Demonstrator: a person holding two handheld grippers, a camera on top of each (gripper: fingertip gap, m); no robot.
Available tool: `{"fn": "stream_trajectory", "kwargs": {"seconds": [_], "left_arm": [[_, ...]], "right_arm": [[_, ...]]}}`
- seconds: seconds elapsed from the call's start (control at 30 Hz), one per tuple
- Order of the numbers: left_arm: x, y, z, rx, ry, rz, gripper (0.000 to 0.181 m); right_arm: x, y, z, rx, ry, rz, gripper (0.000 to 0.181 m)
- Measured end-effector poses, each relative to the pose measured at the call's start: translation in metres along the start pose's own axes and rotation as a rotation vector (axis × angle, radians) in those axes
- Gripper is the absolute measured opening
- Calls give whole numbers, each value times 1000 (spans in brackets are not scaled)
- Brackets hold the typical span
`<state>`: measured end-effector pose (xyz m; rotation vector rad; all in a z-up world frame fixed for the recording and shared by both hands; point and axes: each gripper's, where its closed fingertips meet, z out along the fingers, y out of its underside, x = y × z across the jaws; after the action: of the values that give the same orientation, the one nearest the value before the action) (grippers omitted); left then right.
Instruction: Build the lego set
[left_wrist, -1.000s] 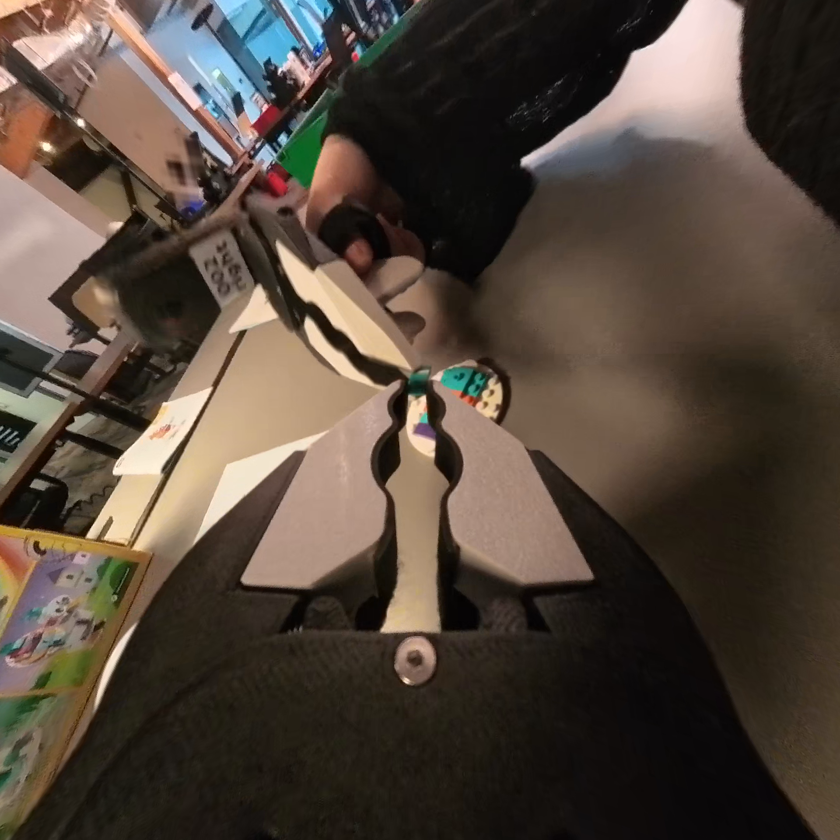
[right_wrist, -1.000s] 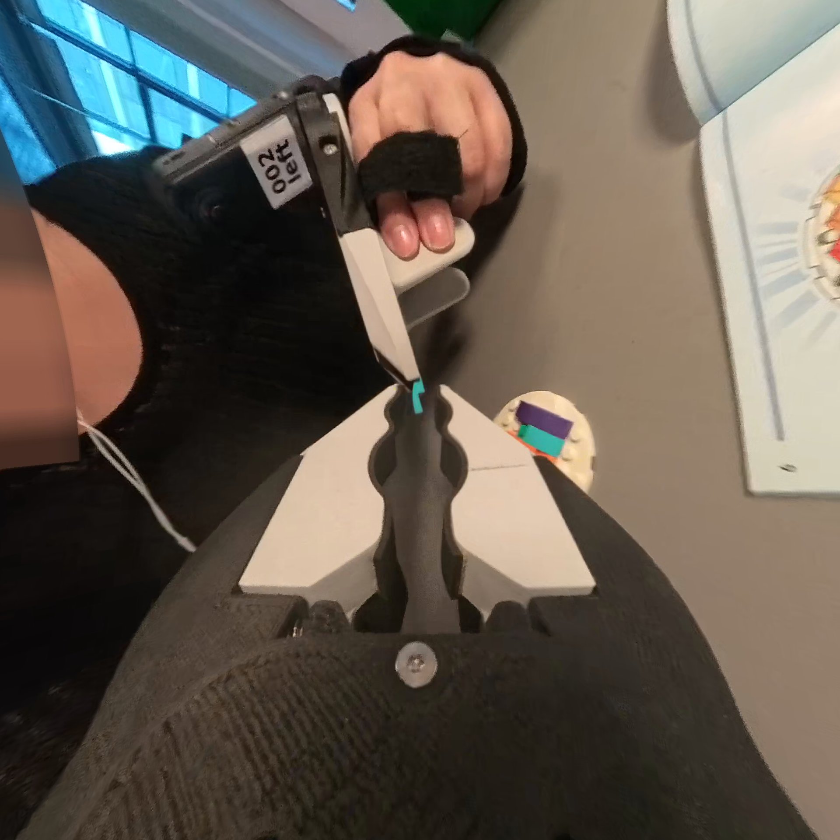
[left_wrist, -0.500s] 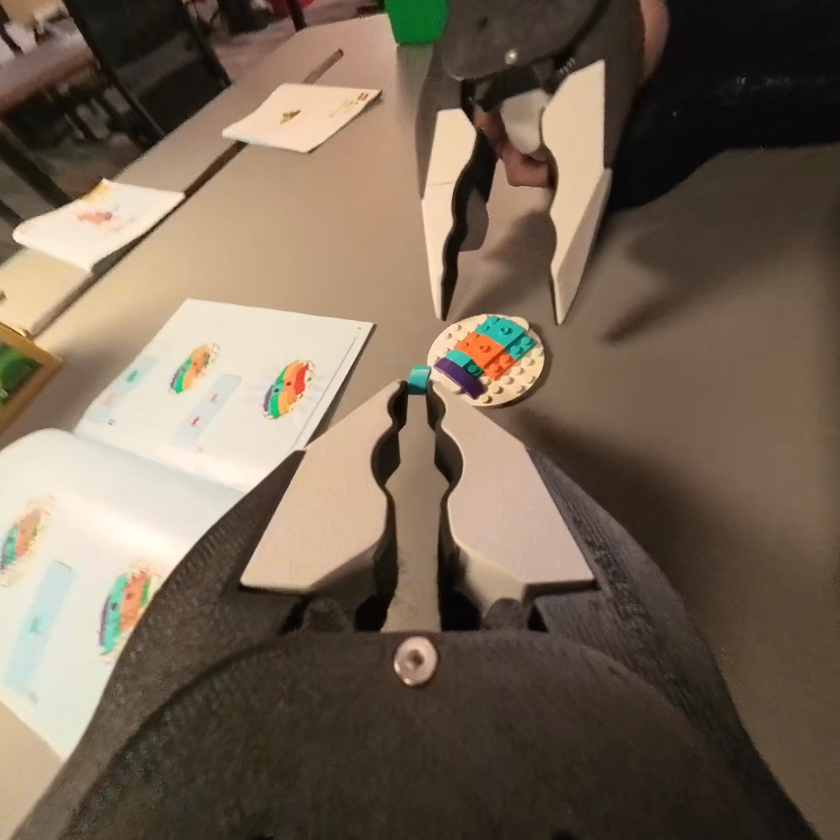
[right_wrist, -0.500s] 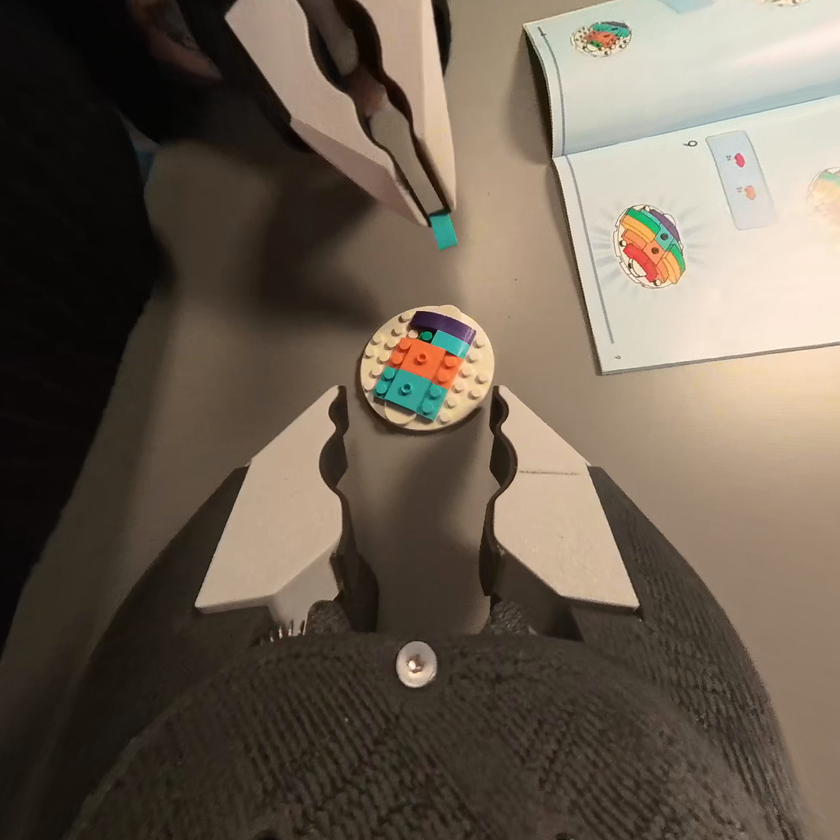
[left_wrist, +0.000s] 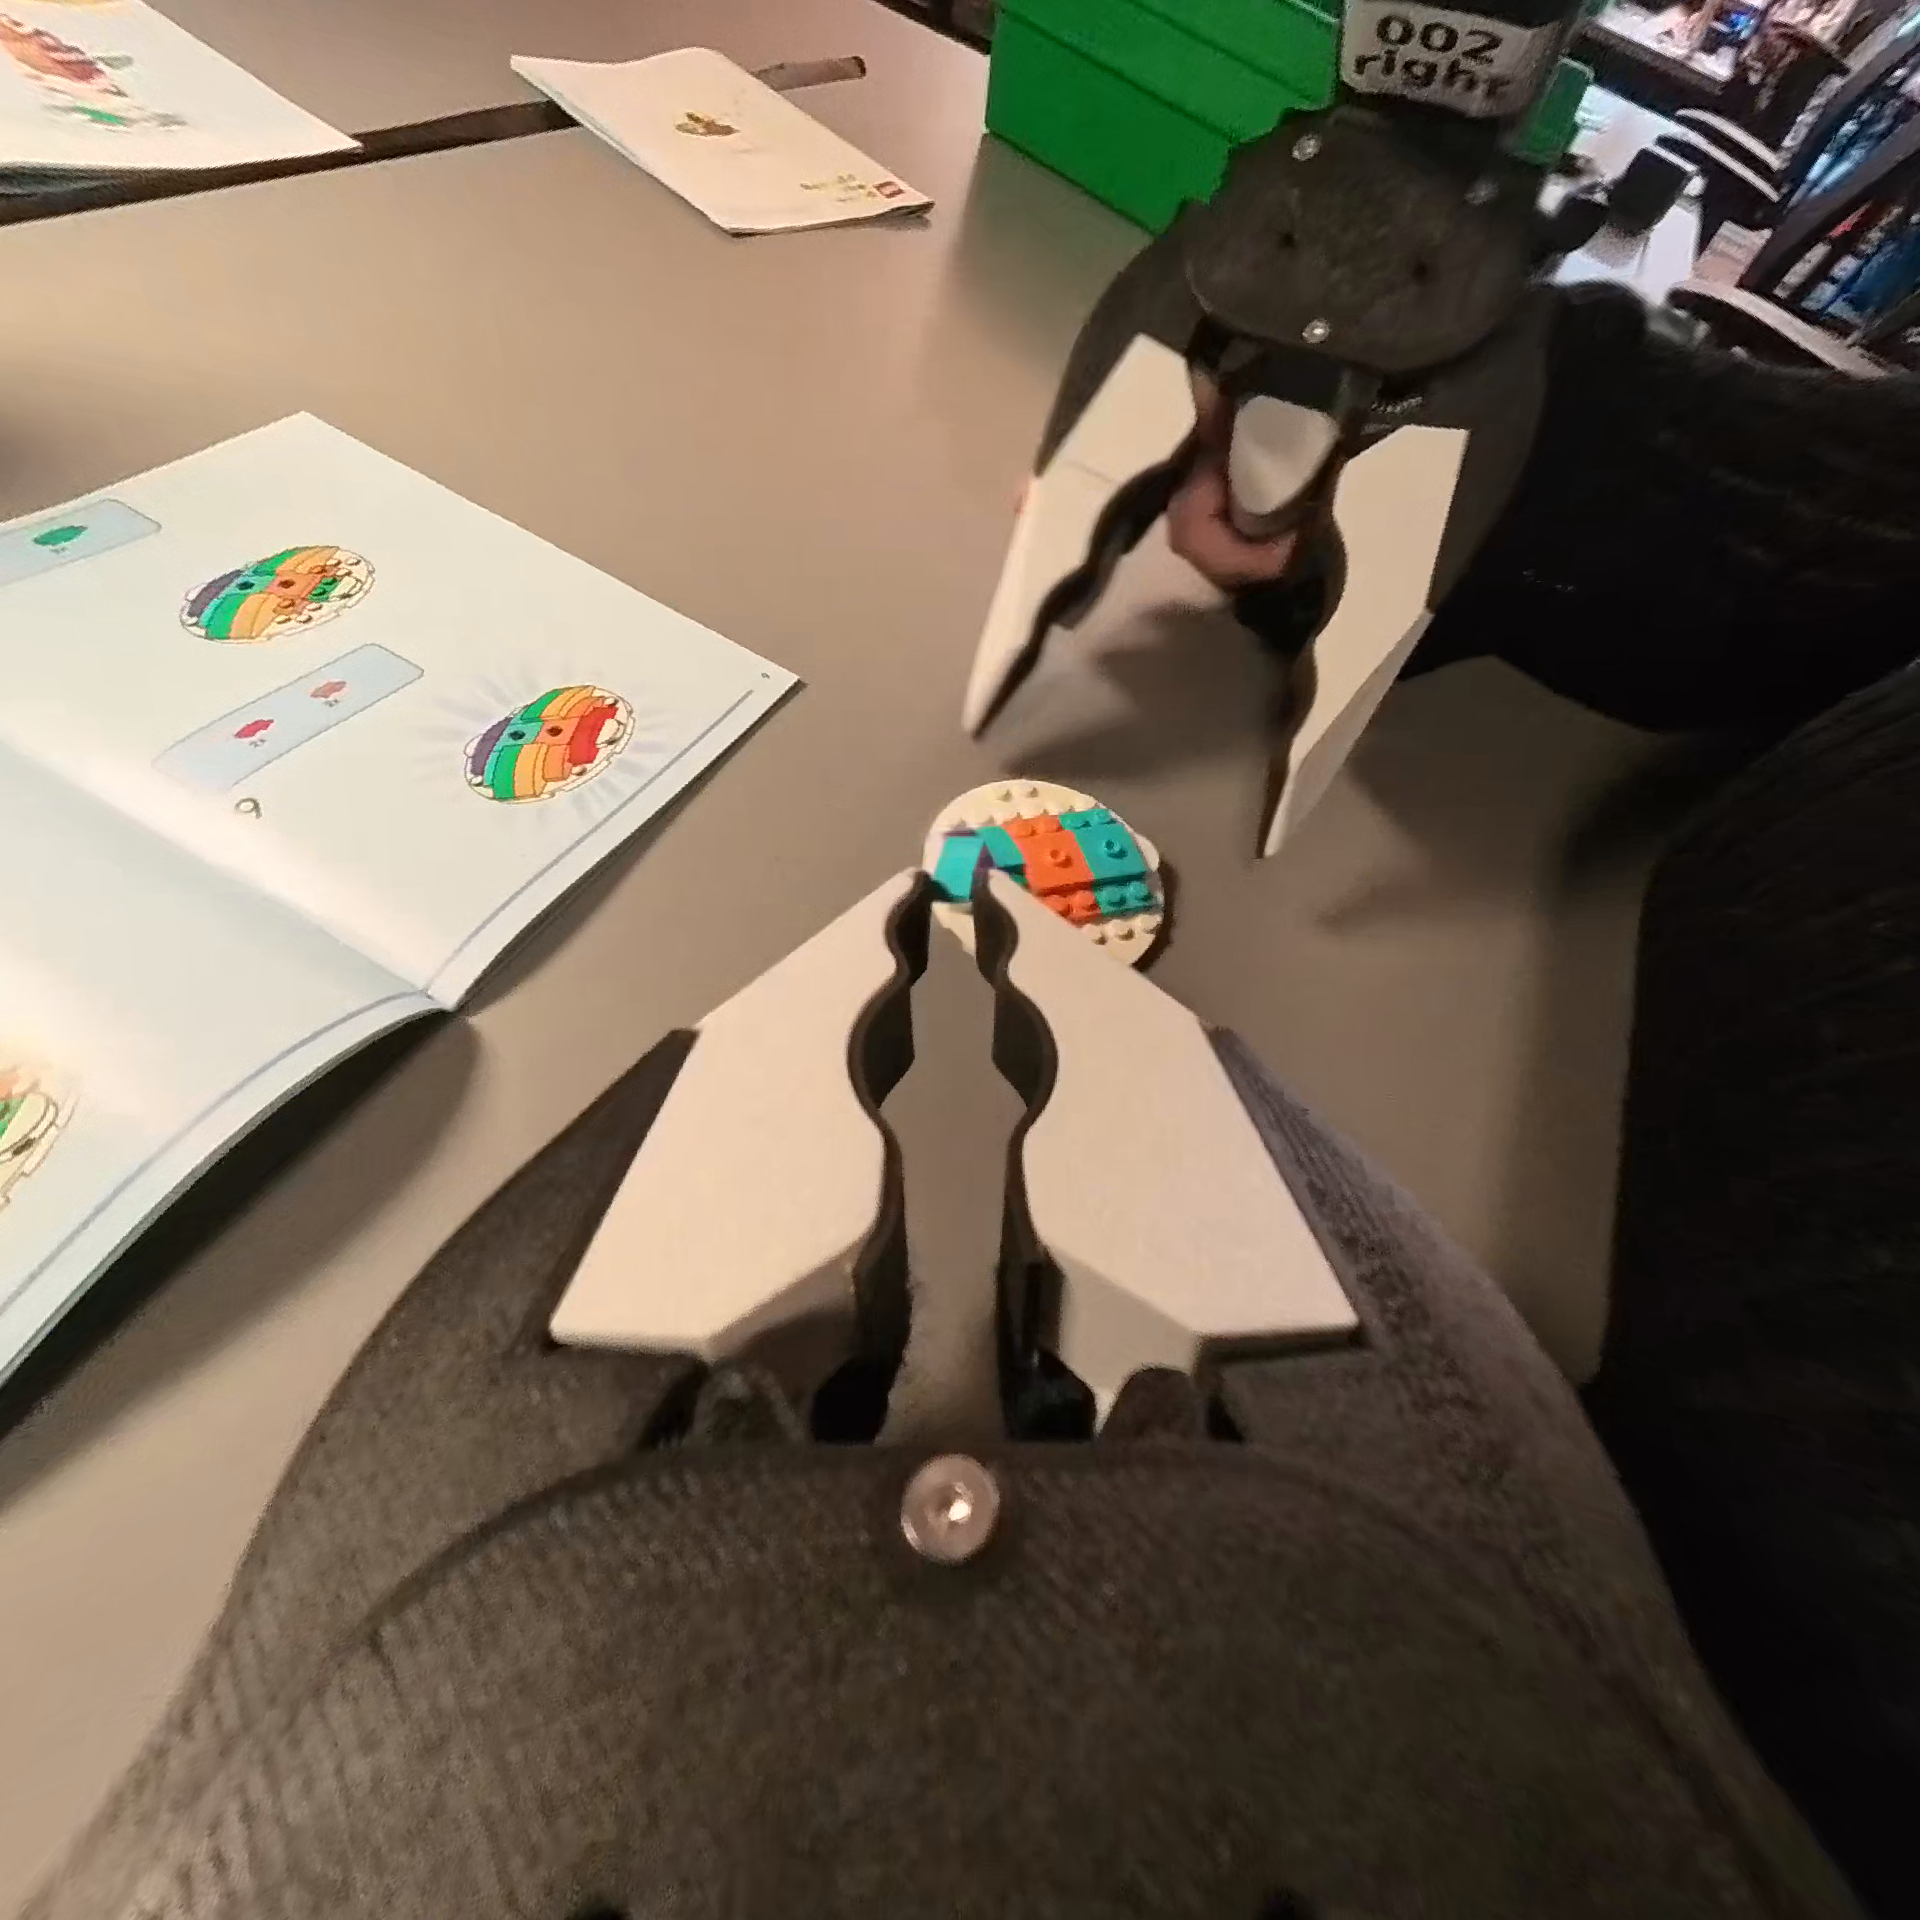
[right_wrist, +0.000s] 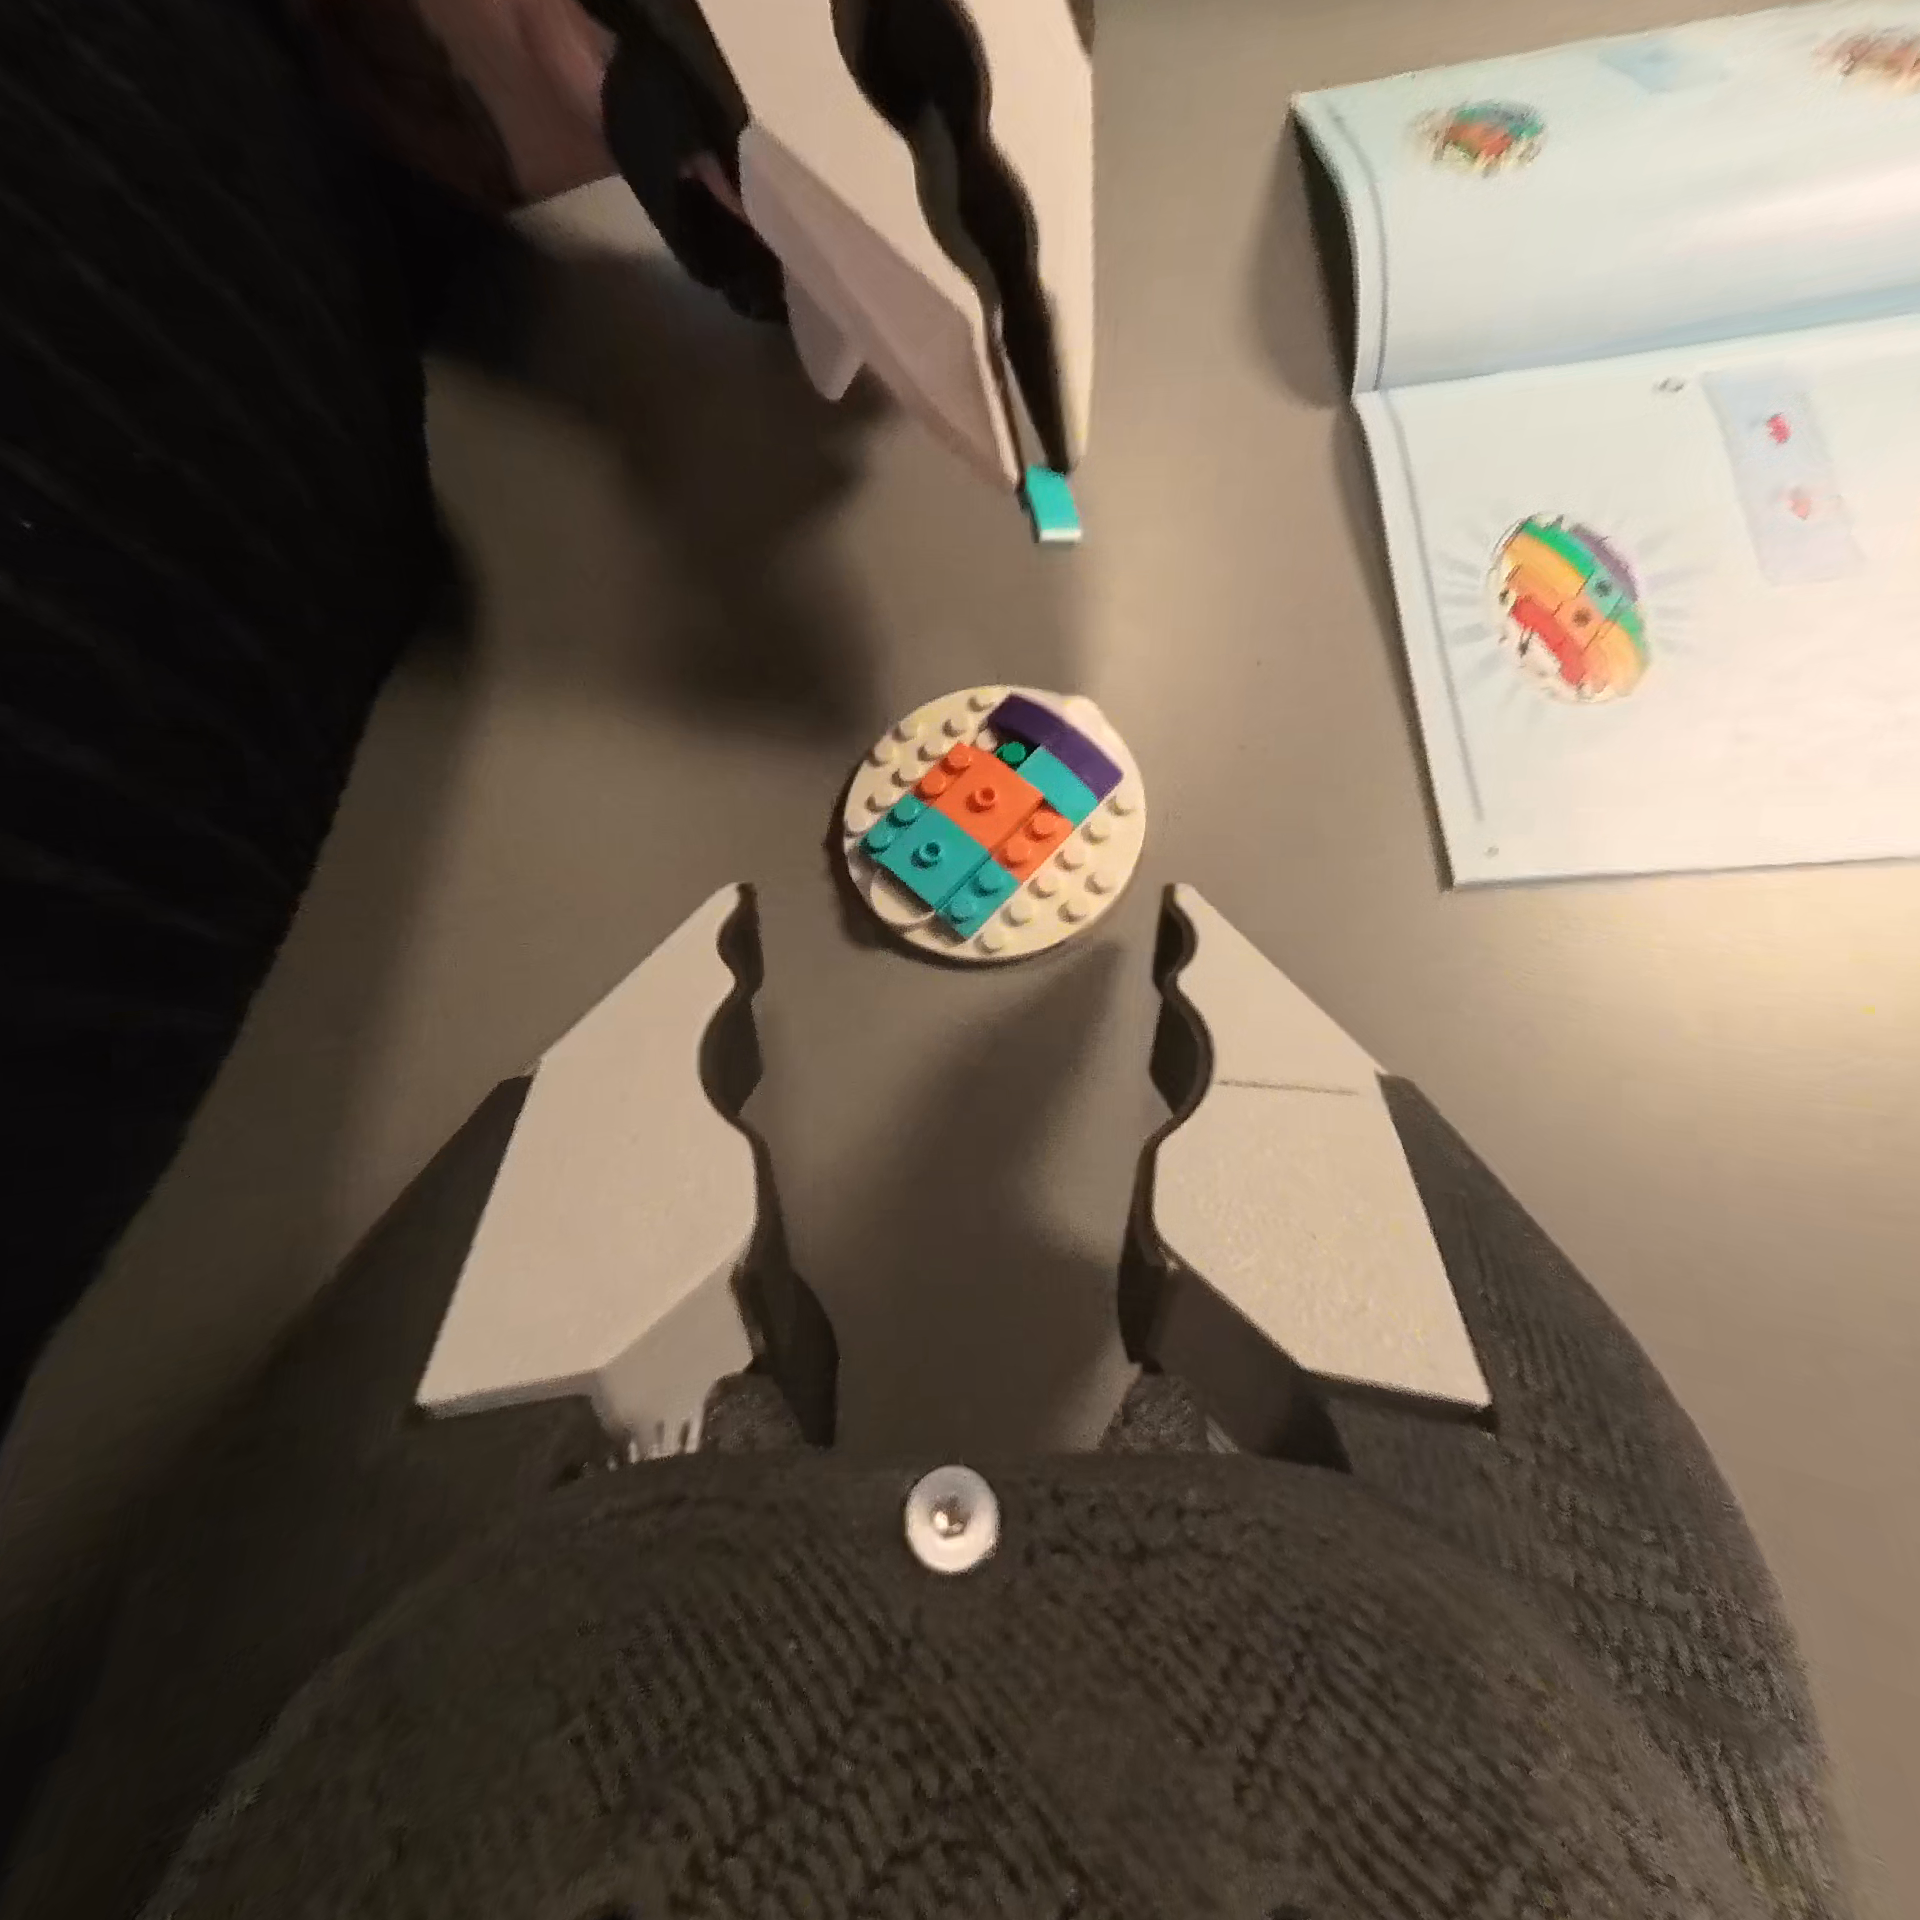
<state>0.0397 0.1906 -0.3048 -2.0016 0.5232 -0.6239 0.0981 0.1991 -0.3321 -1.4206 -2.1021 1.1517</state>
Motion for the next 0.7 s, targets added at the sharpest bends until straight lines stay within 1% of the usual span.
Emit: {"fn": "stream_trajectory", "kwargs": {"seconds": [0.03,0.07,0.13,0.27,0.37,0.43,0.5,0.57,0.63,0.7], "left_arm": [[3,0,-1,1,13,4,7],[5,1,-2,-2,18,11,7],[8,3,-3,-17,27,33,7],[14,6,-5,-39,40,84,7],[19,5,-7,-42,49,99,7],[20,5,-8,-39,48,107,7],[21,7,-10,-41,37,113,7],[20,9,-10,-42,23,113,7],[19,11,-10,-36,16,99,7],[18,12,-7,-36,9,75,7]], "right_arm": [[1,-3,1,18,3,-37,85],[1,-5,3,24,-4,-86,93],[-2,-6,9,17,-40,-201,101],[-4,-3,21,-67,-170,-314,102],[0,-2,26,-120,-254,-361,96],[2,-6,31,-114,-280,-372,91],[3,-7,33,-108,-268,-401,83],[-2,-7,32,-109,-272,-397,67],[-3,-7,32,-111,-246,-362,64],[-4,-10,33,-99,-220,-288,63]]}}
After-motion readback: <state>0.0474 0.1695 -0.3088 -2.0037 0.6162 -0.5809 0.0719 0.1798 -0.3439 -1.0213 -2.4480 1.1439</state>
